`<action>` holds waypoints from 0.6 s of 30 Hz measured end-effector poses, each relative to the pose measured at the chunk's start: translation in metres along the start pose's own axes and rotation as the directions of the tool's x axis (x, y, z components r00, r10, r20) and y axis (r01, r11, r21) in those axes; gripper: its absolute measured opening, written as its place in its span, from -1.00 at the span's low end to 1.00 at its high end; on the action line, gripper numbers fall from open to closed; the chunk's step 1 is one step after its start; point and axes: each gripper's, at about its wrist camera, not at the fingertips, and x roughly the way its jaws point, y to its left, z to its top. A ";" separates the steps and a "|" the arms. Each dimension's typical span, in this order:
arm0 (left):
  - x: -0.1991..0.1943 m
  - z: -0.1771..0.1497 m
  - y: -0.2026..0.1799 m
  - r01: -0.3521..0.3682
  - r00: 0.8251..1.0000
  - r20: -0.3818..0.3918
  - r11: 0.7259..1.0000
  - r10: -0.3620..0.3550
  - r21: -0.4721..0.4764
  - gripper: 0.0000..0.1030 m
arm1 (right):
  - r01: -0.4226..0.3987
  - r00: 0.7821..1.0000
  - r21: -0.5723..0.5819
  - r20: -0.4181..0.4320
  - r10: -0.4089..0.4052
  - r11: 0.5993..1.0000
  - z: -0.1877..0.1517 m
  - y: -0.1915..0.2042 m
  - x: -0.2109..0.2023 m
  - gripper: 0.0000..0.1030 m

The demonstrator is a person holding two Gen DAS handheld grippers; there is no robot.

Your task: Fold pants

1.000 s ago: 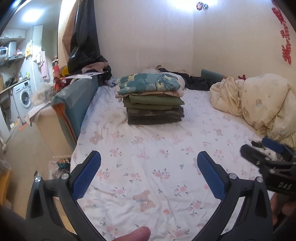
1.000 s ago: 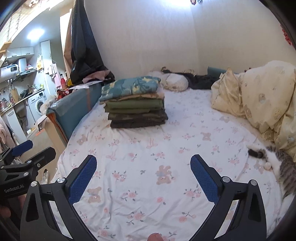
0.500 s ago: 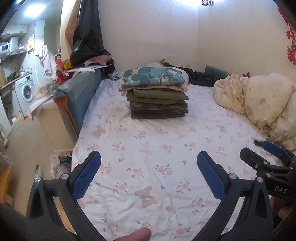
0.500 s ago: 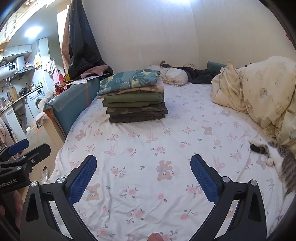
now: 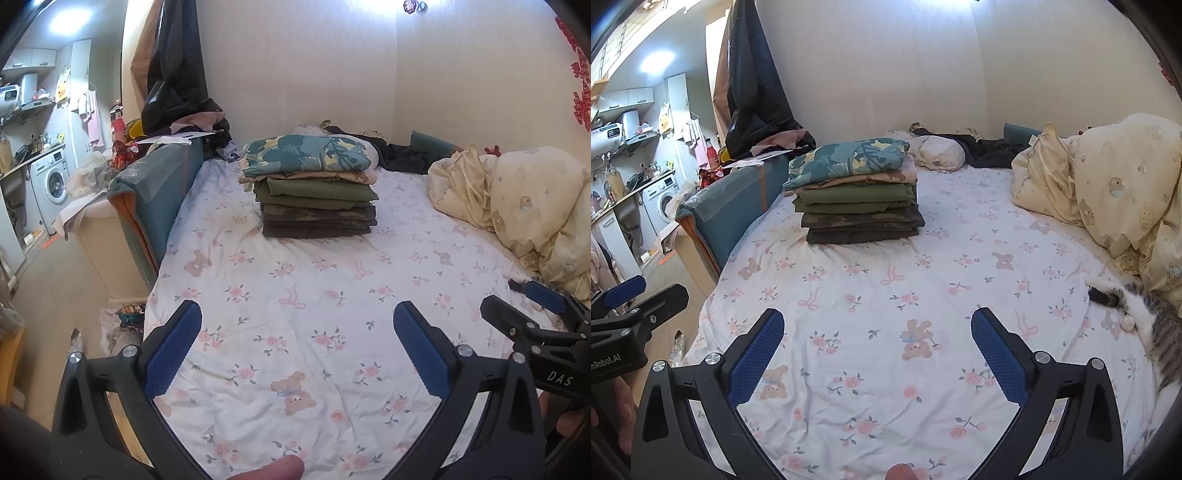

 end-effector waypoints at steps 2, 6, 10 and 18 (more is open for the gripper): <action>0.002 0.000 0.001 0.001 1.000 -0.004 1.000 -0.001 -0.005 0.99 | -0.001 1.000 0.001 -0.003 0.001 1.000 0.000 -0.001 0.001 1.00; 0.003 0.001 0.000 0.001 1.000 -0.001 1.000 -0.001 0.000 0.99 | 0.000 1.000 0.004 -0.004 0.000 1.000 0.000 -0.001 0.001 1.00; 0.003 0.000 0.000 0.004 1.000 -0.002 1.000 -0.004 -0.003 0.99 | -0.017 1.000 0.020 -0.016 0.018 1.000 0.001 -0.003 0.002 1.00; 0.003 -0.002 0.000 0.000 1.000 -0.002 1.000 0.000 -0.004 0.99 | -0.026 1.000 0.016 -0.016 0.026 1.000 0.002 0.000 0.001 1.00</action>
